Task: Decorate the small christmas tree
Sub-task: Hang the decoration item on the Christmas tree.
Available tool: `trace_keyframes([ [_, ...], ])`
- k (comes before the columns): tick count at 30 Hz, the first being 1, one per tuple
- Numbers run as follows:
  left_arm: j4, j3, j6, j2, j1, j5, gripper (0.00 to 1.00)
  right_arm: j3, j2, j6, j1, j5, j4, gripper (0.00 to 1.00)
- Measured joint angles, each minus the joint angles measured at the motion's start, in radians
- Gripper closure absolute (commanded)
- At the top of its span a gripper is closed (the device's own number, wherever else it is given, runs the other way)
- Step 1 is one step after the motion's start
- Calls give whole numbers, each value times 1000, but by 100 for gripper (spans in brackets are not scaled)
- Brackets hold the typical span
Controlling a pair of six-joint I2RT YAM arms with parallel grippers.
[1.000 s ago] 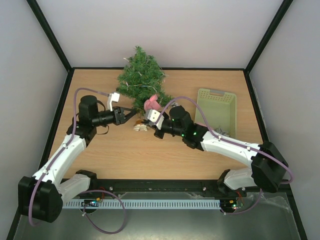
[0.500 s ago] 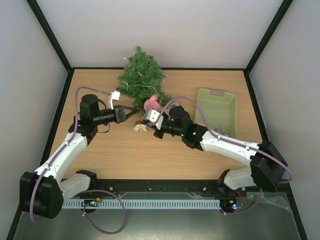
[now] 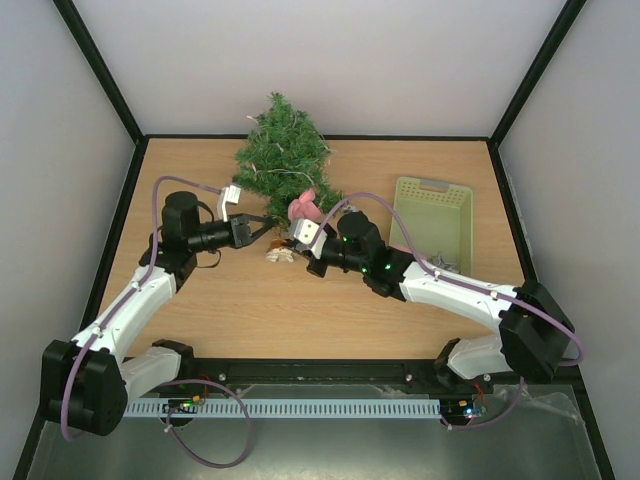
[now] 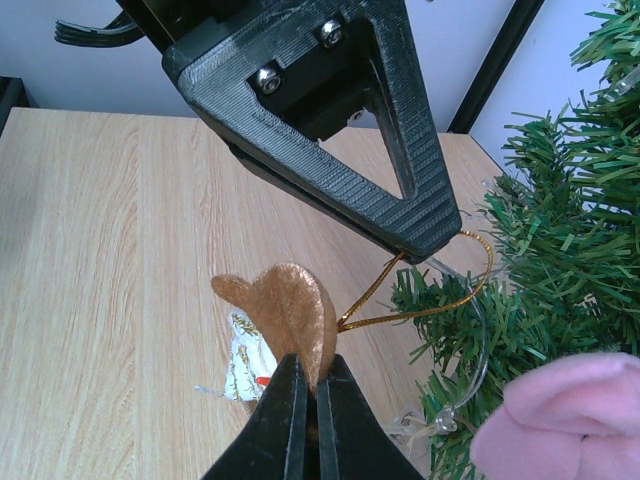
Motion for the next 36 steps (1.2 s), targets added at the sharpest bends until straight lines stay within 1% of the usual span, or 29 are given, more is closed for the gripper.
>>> trace_keyframes([
  [2, 4, -2, -6, 0, 0, 3, 97, 0, 0, 0, 0, 0, 0, 98],
  [3, 8, -2, -8, 0, 0, 6, 97, 0, 0, 0, 0, 1, 0, 98],
  [7, 27, -2, -16, 0, 0, 10, 98, 5, 10, 4, 0, 11, 0, 98],
  [13, 33, 0, 3, -1, 6, -21, 97, 63, 82, 32, 0, 55, -8, 98],
  [18, -4, 40, 47, 2, 13, -61, 98, 68, 96, 61, 0, 98, 7, 98],
  [25, -13, 64, 100, 35, 16, -89, 97, 78, 114, 95, 0, 145, 28, 98],
  [36, -79, 83, 169, 41, 18, -129, 98, 95, 157, 126, 0, 169, 37, 98],
])
